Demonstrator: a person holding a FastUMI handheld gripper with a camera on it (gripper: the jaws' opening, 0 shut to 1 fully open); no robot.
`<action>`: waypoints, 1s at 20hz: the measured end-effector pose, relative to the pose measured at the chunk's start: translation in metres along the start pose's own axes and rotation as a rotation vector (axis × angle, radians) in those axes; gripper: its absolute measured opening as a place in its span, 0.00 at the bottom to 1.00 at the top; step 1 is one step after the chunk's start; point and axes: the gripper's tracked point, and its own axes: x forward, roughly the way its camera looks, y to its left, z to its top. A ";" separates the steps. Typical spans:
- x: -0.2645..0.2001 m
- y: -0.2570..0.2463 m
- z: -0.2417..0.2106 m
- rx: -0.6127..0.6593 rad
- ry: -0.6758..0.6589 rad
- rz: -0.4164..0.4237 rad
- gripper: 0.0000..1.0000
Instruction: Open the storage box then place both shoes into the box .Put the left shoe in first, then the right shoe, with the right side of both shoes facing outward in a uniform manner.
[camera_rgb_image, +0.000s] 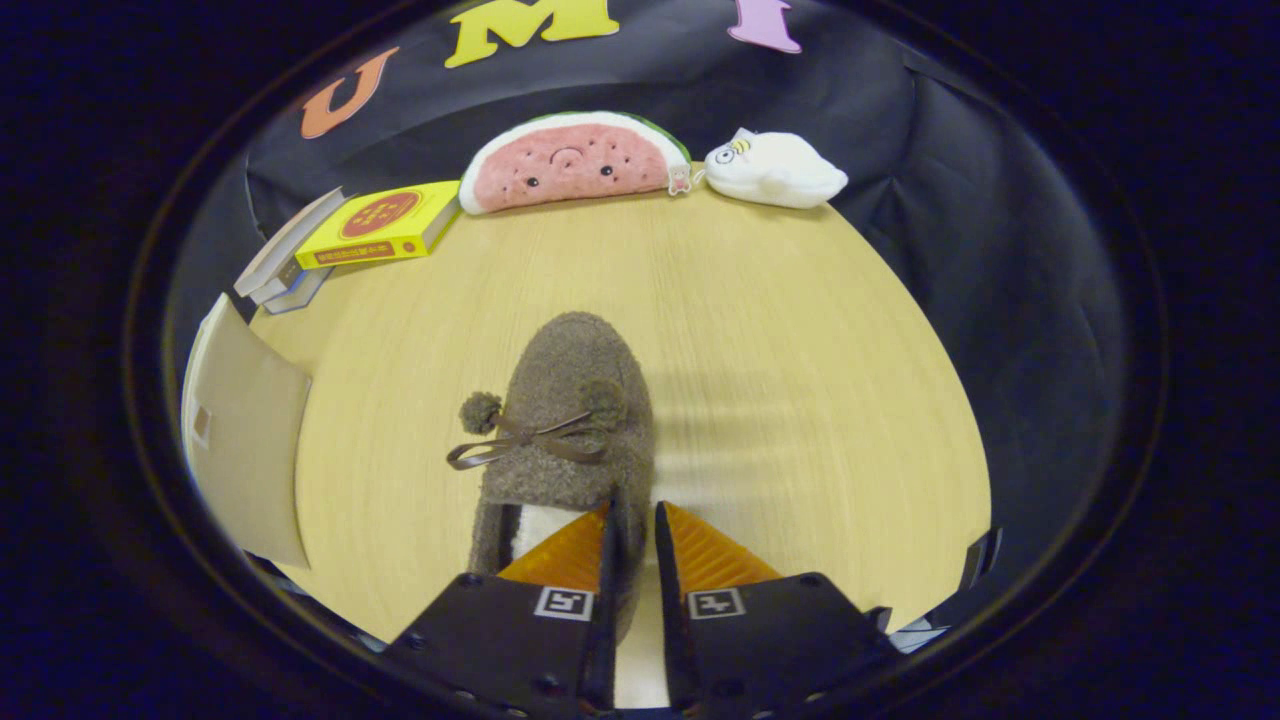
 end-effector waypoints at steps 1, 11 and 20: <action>-0.001 0.000 0.003 0.004 -0.013 0.003 0.11; -0.063 0.006 0.006 0.136 -0.046 0.089 0.00; -0.173 0.061 0.030 0.173 -0.176 0.136 0.00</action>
